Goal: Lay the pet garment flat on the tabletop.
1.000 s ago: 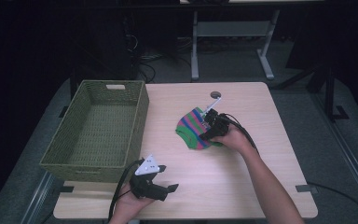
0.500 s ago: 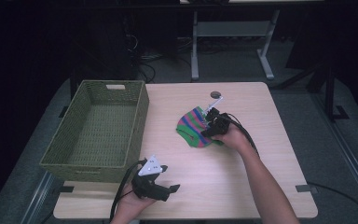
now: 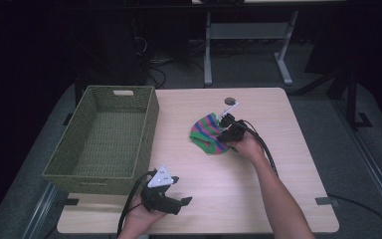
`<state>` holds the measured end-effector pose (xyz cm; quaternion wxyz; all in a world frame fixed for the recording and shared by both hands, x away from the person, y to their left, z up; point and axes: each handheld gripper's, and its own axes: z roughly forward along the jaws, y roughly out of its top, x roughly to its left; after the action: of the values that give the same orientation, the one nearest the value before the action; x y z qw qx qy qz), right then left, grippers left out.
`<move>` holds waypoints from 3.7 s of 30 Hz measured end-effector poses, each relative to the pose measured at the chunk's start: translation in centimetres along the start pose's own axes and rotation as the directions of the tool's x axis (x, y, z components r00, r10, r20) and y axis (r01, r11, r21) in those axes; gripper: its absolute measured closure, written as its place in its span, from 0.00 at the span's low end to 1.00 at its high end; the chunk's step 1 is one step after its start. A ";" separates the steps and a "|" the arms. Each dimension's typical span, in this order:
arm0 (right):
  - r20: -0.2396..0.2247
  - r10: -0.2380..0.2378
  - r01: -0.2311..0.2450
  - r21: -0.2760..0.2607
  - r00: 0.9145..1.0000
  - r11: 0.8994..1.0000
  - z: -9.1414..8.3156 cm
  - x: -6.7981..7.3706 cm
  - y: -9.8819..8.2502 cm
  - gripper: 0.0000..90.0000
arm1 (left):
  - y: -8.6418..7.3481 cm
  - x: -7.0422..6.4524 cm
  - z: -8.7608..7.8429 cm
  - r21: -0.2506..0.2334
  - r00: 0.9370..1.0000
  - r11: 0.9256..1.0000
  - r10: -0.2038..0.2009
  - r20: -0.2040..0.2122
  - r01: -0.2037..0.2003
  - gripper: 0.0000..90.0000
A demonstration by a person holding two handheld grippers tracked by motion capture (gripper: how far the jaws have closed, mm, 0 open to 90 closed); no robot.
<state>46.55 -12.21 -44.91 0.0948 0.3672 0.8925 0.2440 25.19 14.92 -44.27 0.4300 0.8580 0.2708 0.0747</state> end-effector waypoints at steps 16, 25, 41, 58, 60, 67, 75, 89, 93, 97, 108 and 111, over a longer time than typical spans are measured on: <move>-0.011 -0.016 0.016 -0.015 1.000 1.000 -1.3 -0.1 0.0 0.81 | 0.0 0.1 0.0 -0.003 1.000 1.000 0.001 -0.002 -0.001 0.21; -0.039 -0.009 0.008 -0.040 0.999 0.999 -2.7 -0.3 -0.2 0.81 | 0.1 0.0 0.1 -0.004 1.000 1.000 0.005 0.002 -0.005 0.21; -0.096 -0.011 0.001 -0.104 0.995 0.995 -5.7 -0.2 -0.4 0.81 | 0.1 0.0 0.0 -0.003 1.000 1.000 -0.002 -0.001 0.002 0.21; -0.133 -0.052 0.028 -0.180 0.990 0.983 -10.8 0.9 -2.1 0.81 | 0.0 0.1 -0.3 -0.013 1.000 1.000 -0.005 -0.002 0.005 0.21; -0.138 -0.058 0.032 -0.185 0.989 0.982 -11.3 1.2 -2.3 0.81 | 0.0 0.2 -0.4 -0.016 1.000 1.000 -0.007 -0.005 0.007 0.21; -0.156 -0.089 0.058 -0.195 0.984 0.979 -12.1 2.5 -3.3 0.81 | -0.1 0.3 -0.6 -0.031 1.000 0.999 -0.026 -0.004 0.026 0.21; -0.180 -0.119 0.077 -0.224 0.976 0.972 -12.8 4.0 -4.5 0.81 | -0.1 0.4 -0.8 -0.050 0.999 0.998 -0.037 -0.002 0.036 0.21; -0.199 -0.142 0.095 -0.228 0.970 0.969 -12.9 6.2 -8.1 0.81 | -0.1 0.2 -0.8 -0.059 0.999 0.998 -0.037 0.004 0.037 0.21; -0.211 -0.139 0.091 -0.225 0.967 0.970 -12.6 6.5 -9.0 0.81 | -0.1 0.2 -0.8 -0.057 0.999 0.998 -0.036 0.005 0.037 0.21; -0.218 -0.139 0.087 -0.228 0.966 0.970 -12.3 6.9 -9.9 0.81 | -0.1 0.2 -0.8 -0.060 0.999 0.997 -0.040 0.008 0.040 0.21; -0.263 -0.134 0.074 -0.226 0.955 0.971 -11.2 8.0 -11.4 0.80 | -0.1 0.1 -0.7 -0.061 0.999 0.997 -0.035 0.009 0.035 0.21; -0.282 -0.126 0.062 -0.224 0.951 0.973 -10.6 8.5 -12.2 0.80 | -0.1 0.2 -0.7 -0.059 0.999 0.998 -0.037 0.008 0.038 0.21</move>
<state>29.38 -17.55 -41.84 0.0111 0.2715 0.8820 0.3851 25.10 15.56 -43.94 0.4574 0.8400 0.2830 0.0716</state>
